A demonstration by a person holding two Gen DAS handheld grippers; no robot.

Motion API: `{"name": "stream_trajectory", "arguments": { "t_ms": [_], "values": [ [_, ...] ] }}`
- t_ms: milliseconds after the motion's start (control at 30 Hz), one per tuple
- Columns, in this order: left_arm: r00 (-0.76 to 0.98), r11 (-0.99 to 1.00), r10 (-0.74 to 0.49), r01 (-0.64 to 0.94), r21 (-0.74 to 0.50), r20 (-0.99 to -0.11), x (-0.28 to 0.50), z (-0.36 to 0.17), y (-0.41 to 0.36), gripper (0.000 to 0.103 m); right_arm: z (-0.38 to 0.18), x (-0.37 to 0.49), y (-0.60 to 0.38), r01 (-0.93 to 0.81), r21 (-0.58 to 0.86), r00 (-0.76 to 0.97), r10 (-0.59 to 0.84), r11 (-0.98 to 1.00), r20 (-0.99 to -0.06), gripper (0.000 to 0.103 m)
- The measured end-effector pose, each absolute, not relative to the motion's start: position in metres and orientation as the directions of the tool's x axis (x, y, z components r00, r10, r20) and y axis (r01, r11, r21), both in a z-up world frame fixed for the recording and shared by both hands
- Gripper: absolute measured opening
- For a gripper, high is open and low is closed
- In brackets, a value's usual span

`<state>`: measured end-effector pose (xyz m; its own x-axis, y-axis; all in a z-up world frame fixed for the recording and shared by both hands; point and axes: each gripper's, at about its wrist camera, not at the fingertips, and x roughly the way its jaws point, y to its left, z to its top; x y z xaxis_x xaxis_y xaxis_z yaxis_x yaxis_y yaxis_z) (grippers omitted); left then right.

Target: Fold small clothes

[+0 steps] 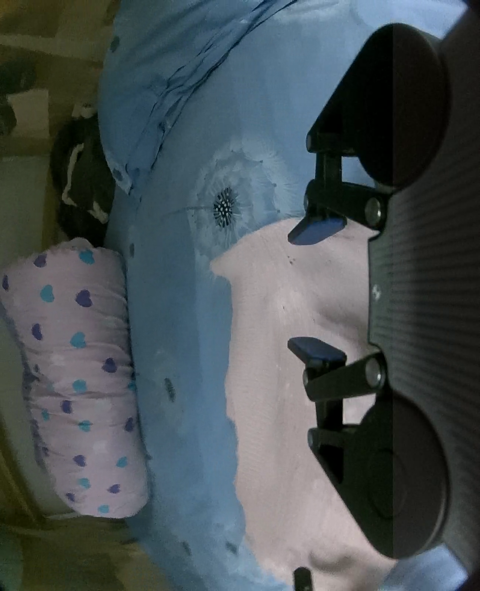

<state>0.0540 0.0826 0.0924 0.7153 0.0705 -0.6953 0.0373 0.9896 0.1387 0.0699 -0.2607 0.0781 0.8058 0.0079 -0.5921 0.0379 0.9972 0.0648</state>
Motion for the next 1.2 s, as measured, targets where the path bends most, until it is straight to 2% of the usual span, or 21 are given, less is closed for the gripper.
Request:
{"name": "stream_trajectory", "arguments": {
  "t_ms": [267,300,333,367,500,833,1000,1067,1200],
  "values": [
    [0.714,0.993,0.051,0.041,0.115,-0.699,0.018,0.095,0.104,0.085,0.096,0.010,-0.263,0.120,0.222,0.801,0.038,0.968,-0.598,0.059],
    [0.712,0.993,0.049,0.041,0.111,-0.701,0.017,0.093,0.106,0.086,0.096,0.002,-0.266,0.150,0.250,0.805,0.028,0.957,-0.592,0.062],
    [0.707,0.993,0.046,0.042,0.107,-0.705,0.017,0.091,0.107,0.086,0.095,-0.004,-0.268,0.180,0.275,0.809,0.017,0.944,-0.588,0.073],
    [0.704,0.993,0.042,0.046,0.105,-0.708,0.017,0.088,0.109,0.086,0.094,-0.010,-0.271,0.214,0.302,0.813,0.002,0.929,-0.582,0.078],
    [0.704,0.994,0.026,0.055,0.091,-0.710,0.018,0.080,0.111,0.086,0.080,-0.018,-0.276,0.285,0.371,0.803,-0.009,0.884,-0.596,0.079],
    [0.644,0.998,-0.057,0.066,-0.019,-0.763,0.032,0.057,0.127,0.090,0.035,0.002,-0.268,0.381,0.608,0.802,0.079,0.697,-0.592,0.079],
    [0.620,0.995,-0.096,0.041,-0.091,-0.779,0.039,0.051,0.138,0.092,0.017,0.010,-0.259,0.413,0.667,0.838,0.028,0.620,-0.545,0.087],
    [0.613,0.994,-0.104,0.029,-0.109,-0.783,0.041,0.050,0.140,0.092,0.016,0.013,-0.255,0.415,0.676,0.848,0.010,0.609,-0.529,0.095],
    [0.614,0.995,-0.094,0.025,-0.100,-0.784,0.042,0.049,0.135,0.092,0.014,0.025,-0.256,0.420,0.697,0.860,-0.010,0.580,-0.510,0.095]
  ]
}}
